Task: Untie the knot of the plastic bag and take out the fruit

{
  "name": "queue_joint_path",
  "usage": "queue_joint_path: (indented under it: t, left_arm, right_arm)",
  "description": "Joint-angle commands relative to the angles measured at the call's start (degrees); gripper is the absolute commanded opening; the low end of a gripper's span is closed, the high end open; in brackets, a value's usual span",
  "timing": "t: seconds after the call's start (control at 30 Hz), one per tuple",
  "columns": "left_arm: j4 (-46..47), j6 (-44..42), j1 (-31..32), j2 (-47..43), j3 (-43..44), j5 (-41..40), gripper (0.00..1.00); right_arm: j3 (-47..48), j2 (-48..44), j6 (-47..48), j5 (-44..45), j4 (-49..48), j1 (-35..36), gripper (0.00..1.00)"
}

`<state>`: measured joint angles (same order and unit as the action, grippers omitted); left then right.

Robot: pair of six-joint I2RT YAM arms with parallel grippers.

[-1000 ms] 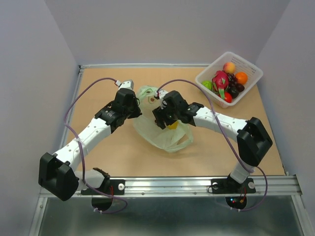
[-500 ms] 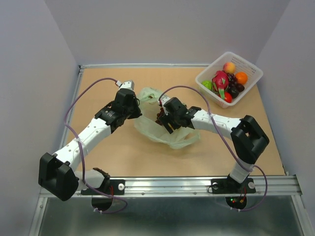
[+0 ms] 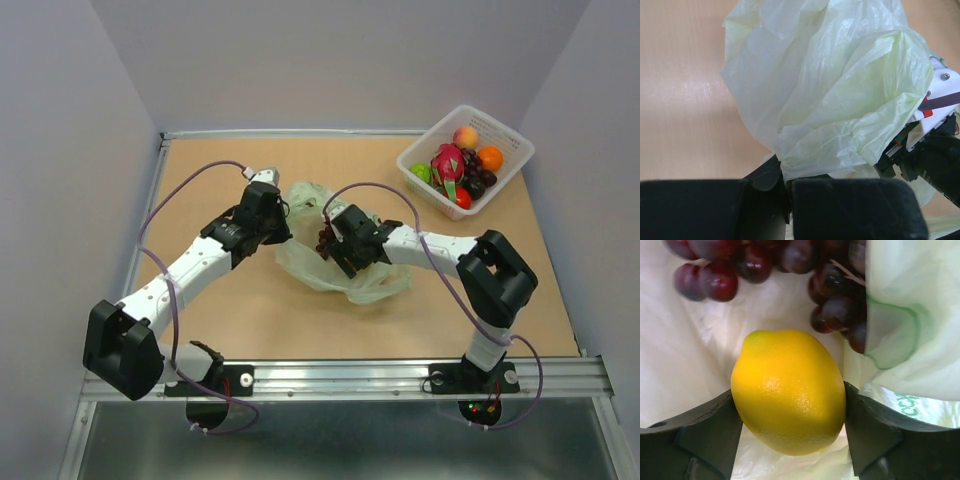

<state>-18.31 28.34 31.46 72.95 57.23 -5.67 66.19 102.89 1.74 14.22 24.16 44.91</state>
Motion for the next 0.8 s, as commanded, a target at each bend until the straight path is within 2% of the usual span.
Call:
queue_joint_path:
  t: [0.0, 0.03, 0.07, 0.1, 0.27, 0.4, 0.57, 0.77]
  left_arm:
    - [1.6, -0.8, 0.4, 0.0, -0.9, -0.1, 0.06]
    - [1.8, -0.7, 0.5, 0.1, -1.1, -0.2, 0.06]
    - [1.9, -0.7, 0.4, 0.3, -1.2, -0.4, 0.06]
    - [2.0, -0.7, 0.5, 0.3, -1.2, -0.4, 0.06]
    - [2.3, -0.5, 0.5, 0.4, -1.0, -1.6, 0.06]
    - [2.1, -1.0, 0.5, 0.4, -0.7, -3.2, 0.06]
    - [1.5, -1.6, 0.5, 0.2, -0.2, -5.6, 0.06]
    - [1.1, -2.1, 0.2, 0.0, -0.1, -6.8, 0.06]
  right_arm:
    - [2.6, -3.2, 0.5, -4.2, 0.5, -0.3, 0.50]
    - [3.3, -3.9, 0.7, -5.2, 0.5, -0.4, 0.45]
    - [4.1, -5.2, 1.6, -6.6, 0.5, -0.4, 0.33]
    - [5.1, -5.9, 1.8, -9.4, 0.4, -0.3, 0.28]
    - [11.0, -8.8, 2.8, -18.7, 0.4, -0.3, 0.15]
    - [14.2, -10.5, 2.7, -24.8, 0.5, -0.3, 0.15]
    - [17.8, -12.4, 1.8, -26.7, 0.4, -0.3, 0.14]
    - [22.4, -14.6, 1.1, -14.6, 0.1, -2.9, 0.07]
